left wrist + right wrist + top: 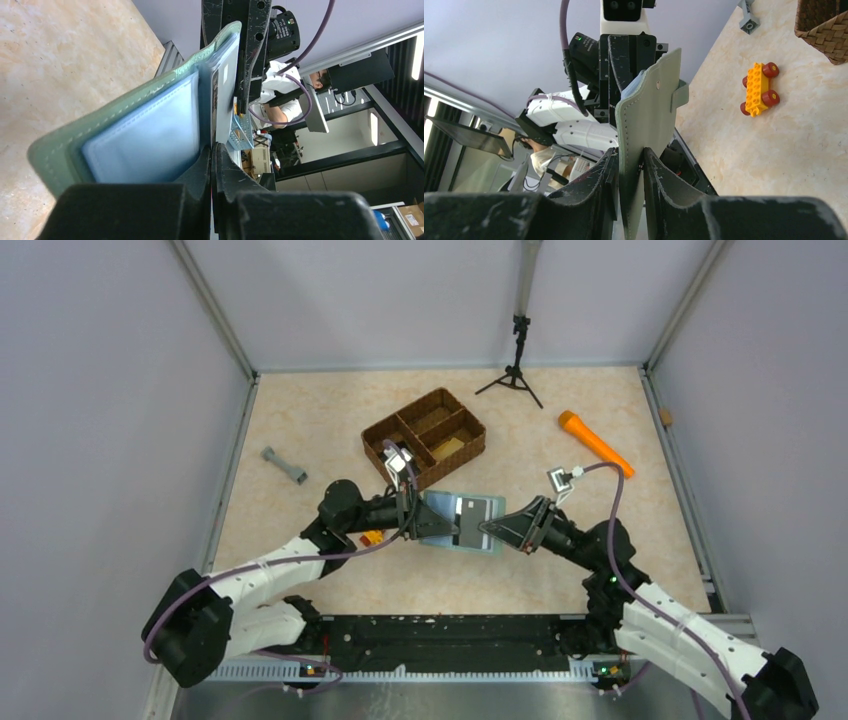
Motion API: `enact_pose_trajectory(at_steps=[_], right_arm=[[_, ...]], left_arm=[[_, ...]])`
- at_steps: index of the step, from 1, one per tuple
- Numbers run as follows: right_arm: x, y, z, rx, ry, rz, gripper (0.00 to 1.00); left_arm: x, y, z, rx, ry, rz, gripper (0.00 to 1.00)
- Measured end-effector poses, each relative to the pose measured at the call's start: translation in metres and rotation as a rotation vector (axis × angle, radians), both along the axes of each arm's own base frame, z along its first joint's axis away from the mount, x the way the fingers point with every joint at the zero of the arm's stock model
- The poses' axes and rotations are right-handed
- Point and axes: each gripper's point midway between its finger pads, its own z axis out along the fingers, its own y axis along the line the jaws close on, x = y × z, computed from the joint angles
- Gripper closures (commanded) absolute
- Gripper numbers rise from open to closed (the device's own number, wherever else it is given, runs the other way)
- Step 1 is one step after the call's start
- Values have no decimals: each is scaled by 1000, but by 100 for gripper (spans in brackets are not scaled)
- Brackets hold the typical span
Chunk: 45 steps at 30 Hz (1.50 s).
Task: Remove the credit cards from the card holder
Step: Remove the credit card from the card holder.
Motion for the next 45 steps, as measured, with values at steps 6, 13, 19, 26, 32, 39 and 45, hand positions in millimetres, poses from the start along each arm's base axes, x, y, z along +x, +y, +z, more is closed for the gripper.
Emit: enact_pose_trajectory(at_steps=[6,13,19,26,32,39,45], right_arm=[[-1,-3,-4,-19,10,-13,93],[2,-6,-12,-46,26,-36,99],[4,-8,-20,-77,34,-54,100],[13,-16,-35,-150,55,-132,100],[26,-37,-37,-221,29,-277,100],[44,-60,-48,-372,28,-428,100],[57,-84,-41,-485,-16,-553,100]], left_arm=[[0,3,-1,5,4,18,100],[6,10,-10,31,26,52,100],[10,18,-17,55,25,83,100],[20,32,-24,98,25,157,100],[39,48,-41,176,62,275,100],[76,61,-44,293,68,455,100],[126,78,-46,409,68,657,100]])
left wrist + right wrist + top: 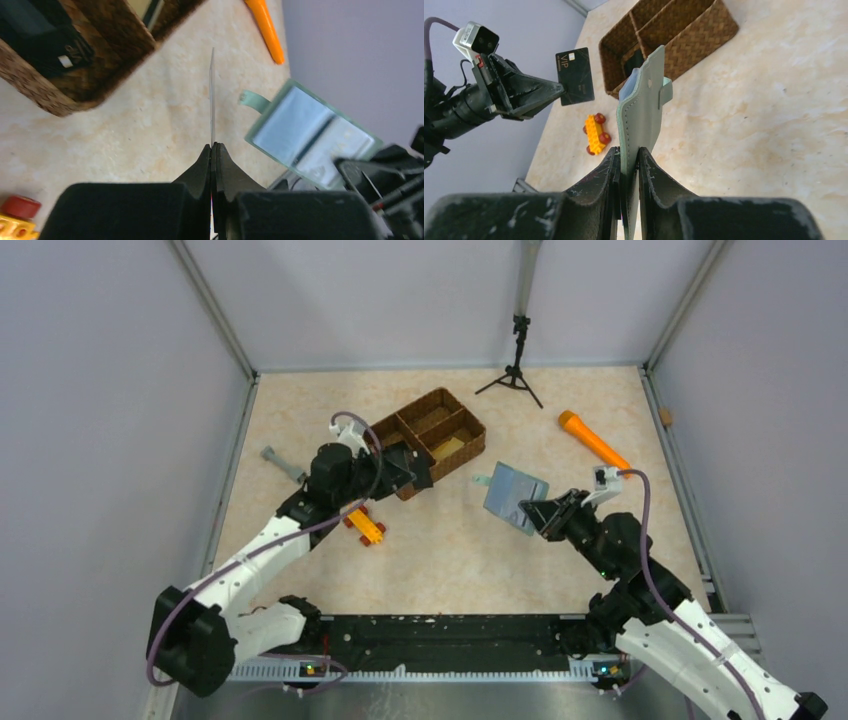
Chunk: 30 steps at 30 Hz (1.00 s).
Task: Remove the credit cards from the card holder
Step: Remove the credit card from the card holder, then place the credit card in the storage box.
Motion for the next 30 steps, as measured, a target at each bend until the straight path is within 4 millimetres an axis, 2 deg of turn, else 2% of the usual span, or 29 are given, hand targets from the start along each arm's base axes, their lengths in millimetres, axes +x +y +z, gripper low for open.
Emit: enact_pose_trajectory(at_steps=[4,8,12,15,19,28,30], right_arm=[[9,-13,7,-59,-41,-68,100],[15,-21,4,-106,-54,-109,100],[17,-23,5,-122,-69,-119,100],[18,-24,5,-135,-75,-121,100],[19,-26,4,-156,-86,-125,100],[21,-29,8,-190,-106,-132,100],[21,-28,7,-193,-105,-131,100]], left_arm=[[42,12,-7,65,35,112,100],[79,24,-26,100,95,188,100],[112,28,-45,124,151,227,100],[137,29,-50,130,169,251,100],[153,33,-58,146,181,291,100],[162,43,-84,206,240,347,99],[164,45,-91,228,261,348,84]])
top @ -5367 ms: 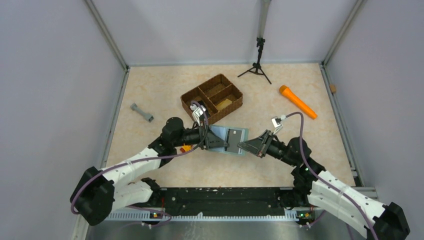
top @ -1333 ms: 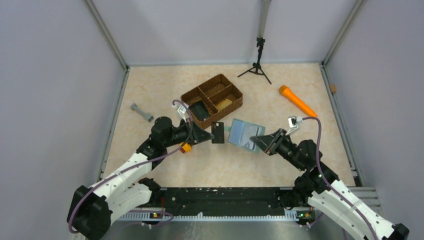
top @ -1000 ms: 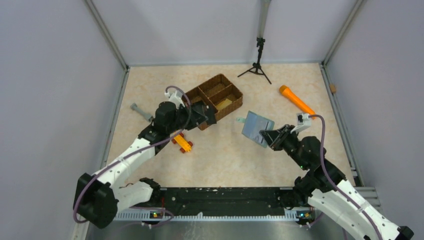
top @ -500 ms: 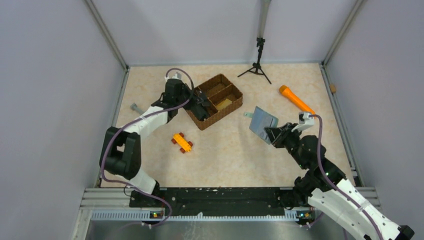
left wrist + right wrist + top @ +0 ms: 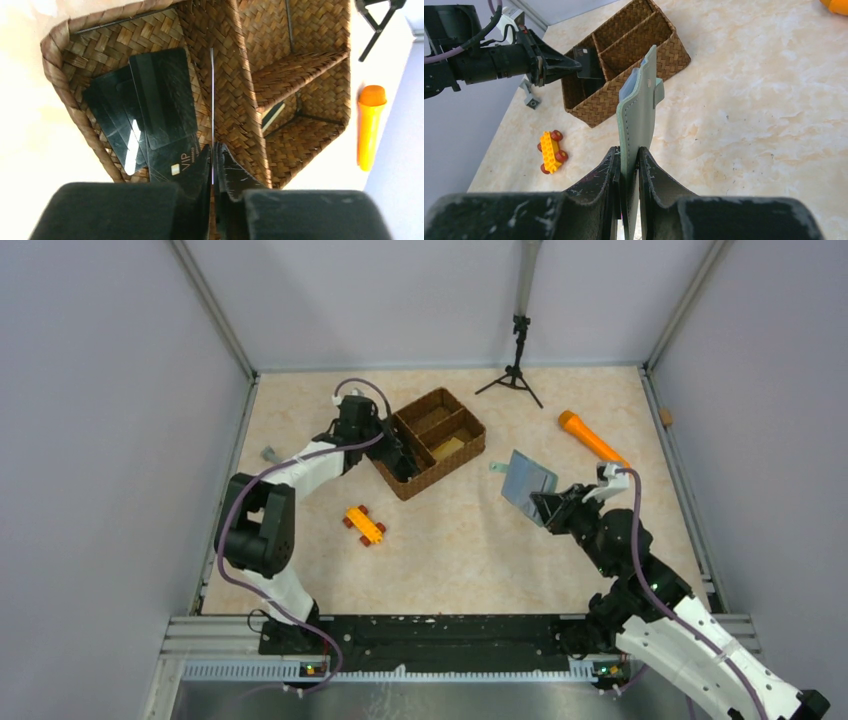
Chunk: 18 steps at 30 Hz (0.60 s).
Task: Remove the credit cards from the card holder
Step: Place the credit card in the storage box.
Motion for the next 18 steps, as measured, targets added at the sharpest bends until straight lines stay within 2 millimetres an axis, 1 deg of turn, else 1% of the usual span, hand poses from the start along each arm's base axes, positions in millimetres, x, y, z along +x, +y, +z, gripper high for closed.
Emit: enact_pose_trajectory(at_steps=[1,3,4,8,10,11,14,16,18], right_arm=[[0,0,-1,-1,2,1,100],[0,1,-1,-1,6,7,100],[0,2,-2,1,9,10,100],[-1,6,-5,6,29,24,100],[-1,10,-7,11,40,38,100],[-2,12,-8,13,44,47,100],[-2,26,-10,29,66,103,100],[-1,39,-15,42,96,147,100],[-1,51,-20,61,126,193,100]], left_arm=[[1,1,-3,9,11,-1,79],[3,2,-7,21,23,-8,61],[4,3,-9,28,30,-13,56],[3,6,-12,54,56,-46,32],[1,9,-11,76,58,-59,18],[-1,10,-8,85,53,-66,13],[-12,17,6,122,42,-77,2],[-21,23,22,138,19,-88,1],[-35,29,39,144,-18,-106,1]])
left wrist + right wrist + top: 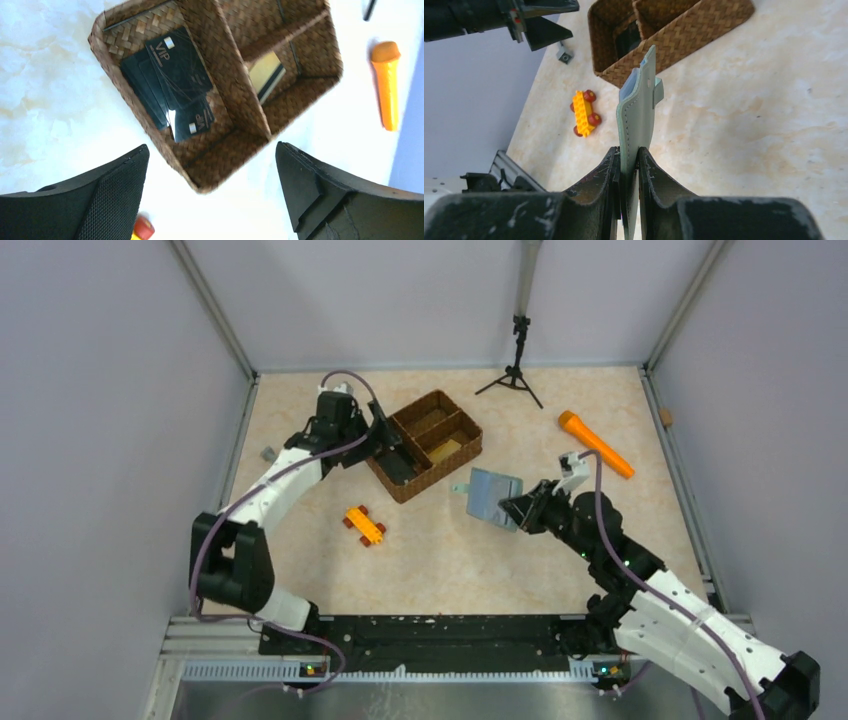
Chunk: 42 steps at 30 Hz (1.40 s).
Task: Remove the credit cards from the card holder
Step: Place the credit card in the storage box, then remove the credit card from the card holder.
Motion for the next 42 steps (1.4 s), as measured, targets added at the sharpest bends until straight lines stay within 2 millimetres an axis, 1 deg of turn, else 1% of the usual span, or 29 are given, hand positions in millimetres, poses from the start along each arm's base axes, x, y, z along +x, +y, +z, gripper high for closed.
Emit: enact_pose_trajectory(at_steps=[3,5,9,11,13,15,18,19,21,25,28,32,35,36,37,39,42], right_arm=[[-1,14,-6,29,44,49,100],[-1,19,-2,58,49,63,100],[-2,31,4,115,61,104,100],[-4,43,7,163,69,156,100],[-7,54,6,221,82,210,100],[-11,61,-3,276,114,254,100],[-16,64,-27,331,187,289,100],[-18,65,-33,338,209,302,100],[-23,68,-36,353,236,331,100],[-31,74,-19,397,199,398,100],[-35,75,-10,416,175,428,100],[-38,75,-6,422,169,447,100],[-39,76,-6,422,170,453,100],[-40,76,-6,422,171,456,100],[-40,76,-6,422,172,458,100],[-40,76,-6,421,171,459,100],[-39,75,-8,409,167,451,100]], left_arm=[[-22,1,20,-13,-43,-54,1],[-37,0,29,-30,-59,-96,1],[-68,-16,38,-115,-95,-228,1],[-85,-27,35,-186,-116,-300,1],[-102,-37,27,-267,-131,-361,1],[-121,-46,12,-354,-116,-408,1],[-143,-56,-4,-470,-89,-454,1],[-148,-58,-5,-500,-90,-467,1],[-153,-63,-2,-551,-106,-495,1],[-152,-70,14,-619,-180,-558,1],[-152,-73,16,-646,-199,-584,1],[-157,-79,18,-686,-218,-626,1],[-165,-89,27,-732,-242,-690,4],[-169,-93,31,-748,-249,-719,8],[-173,-96,33,-760,-253,-747,14],[-181,-102,36,-781,-251,-788,36],[-187,-109,35,-801,-239,-830,73]])
